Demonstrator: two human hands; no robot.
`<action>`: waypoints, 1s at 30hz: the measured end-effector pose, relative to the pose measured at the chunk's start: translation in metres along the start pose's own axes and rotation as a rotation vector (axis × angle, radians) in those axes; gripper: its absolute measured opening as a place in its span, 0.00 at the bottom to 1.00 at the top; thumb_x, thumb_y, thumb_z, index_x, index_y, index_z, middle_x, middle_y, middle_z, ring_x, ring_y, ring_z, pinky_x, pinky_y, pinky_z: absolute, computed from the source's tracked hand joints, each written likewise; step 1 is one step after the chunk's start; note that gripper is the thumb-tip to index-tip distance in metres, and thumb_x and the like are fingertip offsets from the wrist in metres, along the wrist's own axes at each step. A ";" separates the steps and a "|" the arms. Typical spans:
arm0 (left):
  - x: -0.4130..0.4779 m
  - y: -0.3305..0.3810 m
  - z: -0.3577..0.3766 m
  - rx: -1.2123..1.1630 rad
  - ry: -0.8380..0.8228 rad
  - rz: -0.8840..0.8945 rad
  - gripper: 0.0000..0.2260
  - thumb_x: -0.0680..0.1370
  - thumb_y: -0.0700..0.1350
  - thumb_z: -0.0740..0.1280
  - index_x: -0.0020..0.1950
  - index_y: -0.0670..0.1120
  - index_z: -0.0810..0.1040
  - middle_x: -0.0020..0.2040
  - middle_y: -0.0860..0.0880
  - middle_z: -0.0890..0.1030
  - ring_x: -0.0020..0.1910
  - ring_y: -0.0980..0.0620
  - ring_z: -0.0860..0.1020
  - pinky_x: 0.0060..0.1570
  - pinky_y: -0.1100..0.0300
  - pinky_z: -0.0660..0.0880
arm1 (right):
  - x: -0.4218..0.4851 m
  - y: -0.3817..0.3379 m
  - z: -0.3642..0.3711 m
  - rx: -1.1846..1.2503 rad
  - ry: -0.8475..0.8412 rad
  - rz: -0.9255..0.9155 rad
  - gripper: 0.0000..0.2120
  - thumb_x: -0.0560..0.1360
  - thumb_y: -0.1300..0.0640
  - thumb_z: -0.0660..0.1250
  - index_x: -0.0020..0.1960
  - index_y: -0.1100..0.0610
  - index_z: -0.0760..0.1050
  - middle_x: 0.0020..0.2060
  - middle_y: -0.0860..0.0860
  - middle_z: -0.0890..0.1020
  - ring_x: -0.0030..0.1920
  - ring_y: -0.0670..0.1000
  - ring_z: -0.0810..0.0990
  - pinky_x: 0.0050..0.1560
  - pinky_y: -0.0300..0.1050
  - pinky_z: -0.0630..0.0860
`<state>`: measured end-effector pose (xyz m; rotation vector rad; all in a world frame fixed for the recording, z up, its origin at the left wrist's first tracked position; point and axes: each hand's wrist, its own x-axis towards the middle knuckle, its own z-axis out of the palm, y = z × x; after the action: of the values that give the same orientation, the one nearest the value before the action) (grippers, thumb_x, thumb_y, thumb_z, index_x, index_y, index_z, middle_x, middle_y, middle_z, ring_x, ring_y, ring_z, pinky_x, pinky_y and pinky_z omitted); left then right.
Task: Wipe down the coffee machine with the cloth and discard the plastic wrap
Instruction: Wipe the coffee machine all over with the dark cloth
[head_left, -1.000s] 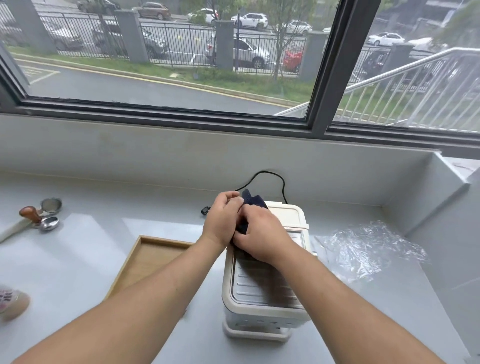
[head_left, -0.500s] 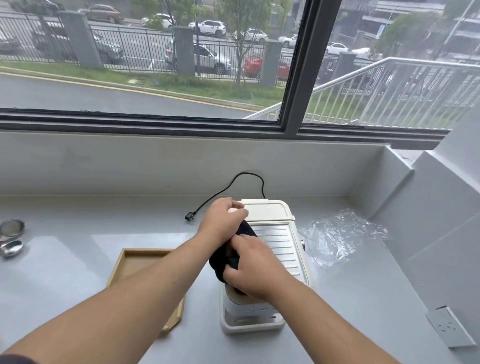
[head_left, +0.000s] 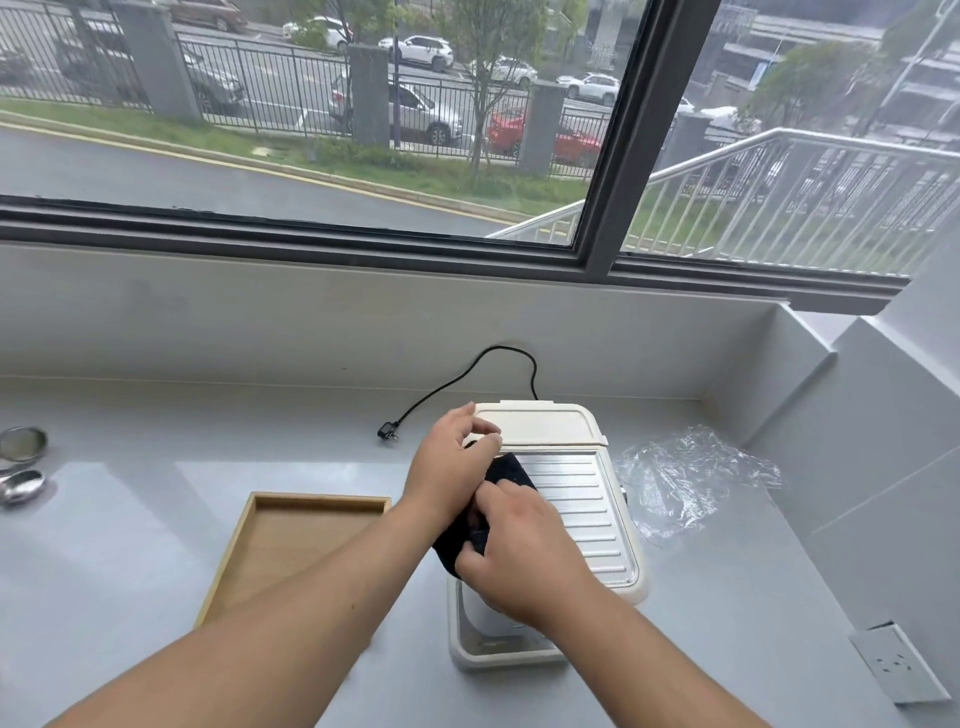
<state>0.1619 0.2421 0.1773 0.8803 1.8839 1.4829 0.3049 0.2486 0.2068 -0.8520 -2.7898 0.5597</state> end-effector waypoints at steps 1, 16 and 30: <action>-0.002 -0.001 0.001 -0.003 0.054 0.018 0.05 0.71 0.57 0.66 0.41 0.62 0.82 0.64 0.63 0.78 0.64 0.60 0.75 0.56 0.62 0.68 | 0.001 -0.001 0.001 0.002 0.005 0.020 0.09 0.73 0.44 0.63 0.46 0.49 0.69 0.42 0.46 0.75 0.45 0.52 0.73 0.50 0.51 0.73; -0.039 -0.009 -0.013 -0.232 0.048 -0.047 0.18 0.73 0.67 0.62 0.33 0.56 0.76 0.29 0.58 0.75 0.28 0.55 0.72 0.25 0.64 0.69 | 0.036 -0.004 -0.008 0.110 -0.014 0.090 0.08 0.73 0.48 0.68 0.49 0.49 0.73 0.43 0.47 0.77 0.48 0.53 0.75 0.53 0.51 0.76; -0.023 -0.019 -0.026 -0.253 -0.183 -0.073 0.30 0.63 0.66 0.77 0.61 0.58 0.76 0.45 0.51 0.76 0.36 0.55 0.77 0.32 0.57 0.76 | 0.047 0.015 -0.024 0.537 0.051 0.104 0.08 0.80 0.55 0.62 0.43 0.47 0.75 0.37 0.45 0.83 0.36 0.45 0.84 0.34 0.39 0.77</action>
<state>0.1534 0.2051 0.1654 0.7904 1.5413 1.5023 0.2809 0.2941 0.2253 -0.8662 -2.3674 1.2096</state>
